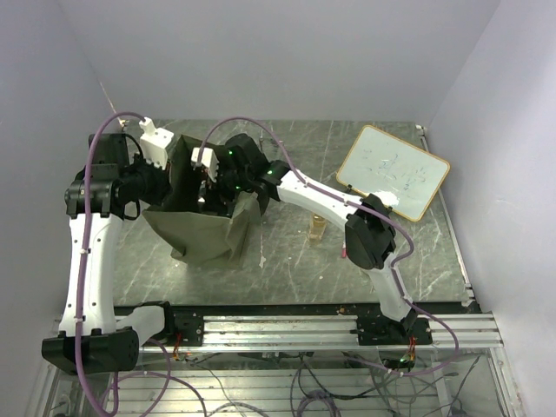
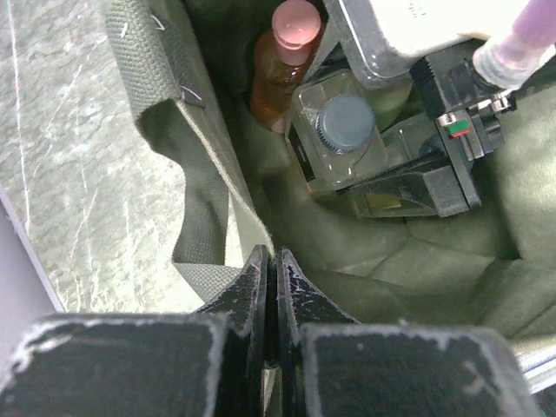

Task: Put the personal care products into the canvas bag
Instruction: Place the care product in the canvas bag.

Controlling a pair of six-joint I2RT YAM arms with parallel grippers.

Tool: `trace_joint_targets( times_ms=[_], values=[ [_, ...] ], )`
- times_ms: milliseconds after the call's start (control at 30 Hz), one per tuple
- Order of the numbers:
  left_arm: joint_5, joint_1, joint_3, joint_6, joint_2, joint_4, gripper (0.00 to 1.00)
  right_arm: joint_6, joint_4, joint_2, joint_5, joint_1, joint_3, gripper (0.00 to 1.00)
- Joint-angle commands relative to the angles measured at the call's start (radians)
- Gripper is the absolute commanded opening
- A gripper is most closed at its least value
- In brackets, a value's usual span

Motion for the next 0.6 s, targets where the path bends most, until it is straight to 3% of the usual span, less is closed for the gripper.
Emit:
trace_joint_targets(
  times_ms=[0,233,567],
  values=[
    [0.098,0.012,-0.027,0.055,-0.020,-0.052,0.07,-0.046,-0.003,-0.056,-0.026,-0.004,-0.048,0.00],
    [0.136,0.011,-0.014,0.088,-0.012,-0.054,0.11,-0.091,-0.028,-0.085,-0.116,-0.004,-0.055,0.00],
    [0.191,0.012,0.100,0.107,-0.007,-0.034,0.42,-0.008,-0.046,-0.025,-0.127,-0.039,0.091,0.00]
  ],
)
